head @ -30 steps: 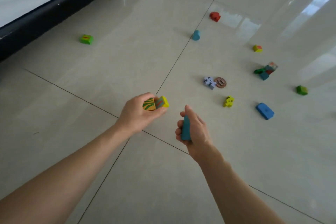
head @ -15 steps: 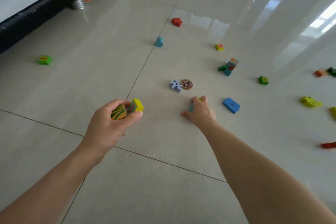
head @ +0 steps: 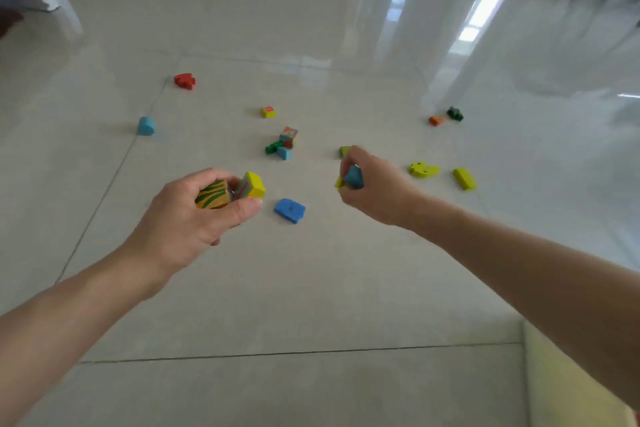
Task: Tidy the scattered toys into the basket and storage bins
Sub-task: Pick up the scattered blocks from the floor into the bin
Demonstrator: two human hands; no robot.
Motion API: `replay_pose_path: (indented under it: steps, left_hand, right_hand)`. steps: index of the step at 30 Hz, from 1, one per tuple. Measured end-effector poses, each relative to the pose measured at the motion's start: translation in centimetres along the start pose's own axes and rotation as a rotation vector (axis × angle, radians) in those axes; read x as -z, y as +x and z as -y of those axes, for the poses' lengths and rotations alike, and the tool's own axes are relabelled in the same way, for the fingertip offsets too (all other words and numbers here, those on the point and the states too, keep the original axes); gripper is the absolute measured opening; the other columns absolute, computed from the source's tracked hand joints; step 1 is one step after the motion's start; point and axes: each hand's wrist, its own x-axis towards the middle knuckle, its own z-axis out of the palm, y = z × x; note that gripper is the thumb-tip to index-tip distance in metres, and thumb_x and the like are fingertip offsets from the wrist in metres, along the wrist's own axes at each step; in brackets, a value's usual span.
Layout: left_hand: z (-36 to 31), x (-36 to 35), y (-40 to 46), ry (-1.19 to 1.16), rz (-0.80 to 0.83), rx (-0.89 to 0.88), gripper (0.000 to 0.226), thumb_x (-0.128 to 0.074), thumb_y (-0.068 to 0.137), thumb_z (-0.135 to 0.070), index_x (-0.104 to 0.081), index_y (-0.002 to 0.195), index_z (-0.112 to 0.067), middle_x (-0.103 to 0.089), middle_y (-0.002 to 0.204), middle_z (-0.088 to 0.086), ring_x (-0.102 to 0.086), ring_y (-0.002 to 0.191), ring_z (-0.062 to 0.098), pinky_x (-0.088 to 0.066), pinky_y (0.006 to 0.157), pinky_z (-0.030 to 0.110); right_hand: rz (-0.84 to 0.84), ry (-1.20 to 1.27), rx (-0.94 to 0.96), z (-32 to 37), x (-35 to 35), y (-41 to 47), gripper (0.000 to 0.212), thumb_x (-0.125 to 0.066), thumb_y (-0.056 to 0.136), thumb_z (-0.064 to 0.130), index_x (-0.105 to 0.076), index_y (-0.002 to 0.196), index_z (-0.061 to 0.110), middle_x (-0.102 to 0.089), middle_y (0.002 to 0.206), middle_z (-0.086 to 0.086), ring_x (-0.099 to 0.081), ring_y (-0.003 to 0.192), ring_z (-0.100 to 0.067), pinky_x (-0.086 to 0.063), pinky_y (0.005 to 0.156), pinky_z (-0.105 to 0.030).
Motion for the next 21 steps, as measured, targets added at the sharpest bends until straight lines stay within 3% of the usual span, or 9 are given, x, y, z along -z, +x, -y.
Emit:
replay_pose_path:
  steps: [3, 6, 9, 12, 15, 18, 21]
  left_hand:
    - [-5.0, -4.5, -0.1, 0.065, 0.119, -0.084, 0.012, -0.074, 0.075, -0.022, -0.064, 0.080, -0.023, -0.050, 0.050, -0.009, -0.040, 0.038, 0.004, -0.030, 0.032, 0.009]
    - [-9.3, -9.8, -0.5, 0.125, 0.241, -0.190, 0.012, -0.075, 0.073, -0.022, -0.064, 0.079, -0.021, -0.052, 0.049, -0.015, -0.044, 0.041, 0.001, -0.034, 0.038, 0.008]
    - [-13.4, -17.7, -1.6, 0.212, 0.411, -0.301, 0.023, -0.075, 0.064, -0.041, -0.065, 0.080, -0.028, -0.056, 0.055, -0.021, -0.049, 0.047, -0.003, -0.037, 0.046, 0.009]
    - [-15.8, -25.5, -3.9, 0.284, 0.523, -0.395, 0.021, -0.076, 0.065, -0.041, -0.061, 0.076, -0.032, -0.058, 0.057, -0.022, -0.051, 0.052, -0.004, -0.037, 0.050, 0.006]
    - [-16.7, -34.0, -7.5, 0.397, 0.634, -0.505, 0.021, -0.073, 0.070, -0.042, -0.057, 0.082, -0.035, -0.060, 0.072, -0.013, -0.057, 0.072, 0.006, -0.046, 0.070, 0.023]
    - [-16.2, -40.1, -10.7, 0.571, 0.695, -0.584, 0.031, -0.068, 0.076, -0.045, -0.059, 0.103, -0.033, -0.061, 0.095, -0.005, -0.058, 0.090, 0.016, -0.048, 0.079, 0.030]
    - [-14.7, -43.7, -12.4, 0.676, 0.786, -0.599, 0.048, -0.066, 0.076, -0.050, -0.053, 0.118, -0.031, -0.051, 0.105, -0.003, -0.054, 0.101, 0.017, -0.044, 0.078, 0.029]
  right_hand:
    - [-0.138, 0.215, -0.073, -4.5, 4.5, -5.3, 0.019, -0.058, 0.085, 0.016, -0.044, 0.094, 0.024, -0.054, 0.077, -0.005, -0.049, 0.058, -0.022, -0.039, 0.045, -0.022]
    - [-0.226, 0.436, -0.199, -9.4, 8.0, -10.1, 0.021, -0.059, 0.085, 0.016, -0.050, 0.099, 0.029, -0.054, 0.071, -0.002, -0.050, 0.047, -0.013, -0.042, 0.041, -0.024]
    - [-0.316, 0.478, -0.328, -15.9, 10.9, -15.8, 0.017, -0.058, 0.087, 0.017, -0.057, 0.100, 0.028, -0.053, 0.061, 0.007, -0.049, 0.043, -0.004, -0.044, 0.044, -0.022]
    - [-0.374, 0.490, -0.472, -21.8, 11.4, -21.0, 0.014, -0.058, 0.087, 0.014, -0.061, 0.096, 0.025, -0.053, 0.065, 0.004, -0.048, 0.046, -0.008, -0.043, 0.045, -0.022]
    - [-0.432, 0.505, -0.630, -27.3, 11.1, -25.9, 0.011, -0.058, 0.087, 0.015, -0.060, 0.092, 0.026, -0.053, 0.066, 0.002, -0.050, 0.051, -0.012, -0.043, 0.046, -0.022]
    - [-0.425, 0.578, -0.729, -30.7, 10.6, -28.7, 0.007, -0.061, 0.088, 0.026, -0.059, 0.095, 0.025, -0.057, 0.074, -0.002, -0.052, 0.059, -0.015, -0.048, 0.055, -0.029]
    - [-0.396, 0.629, -0.760, -32.5, 10.4, -29.9, 0.023, -0.057, 0.089, 0.038, -0.057, 0.105, 0.021, -0.063, 0.088, -0.003, -0.061, 0.073, -0.019, -0.055, 0.073, -0.037]
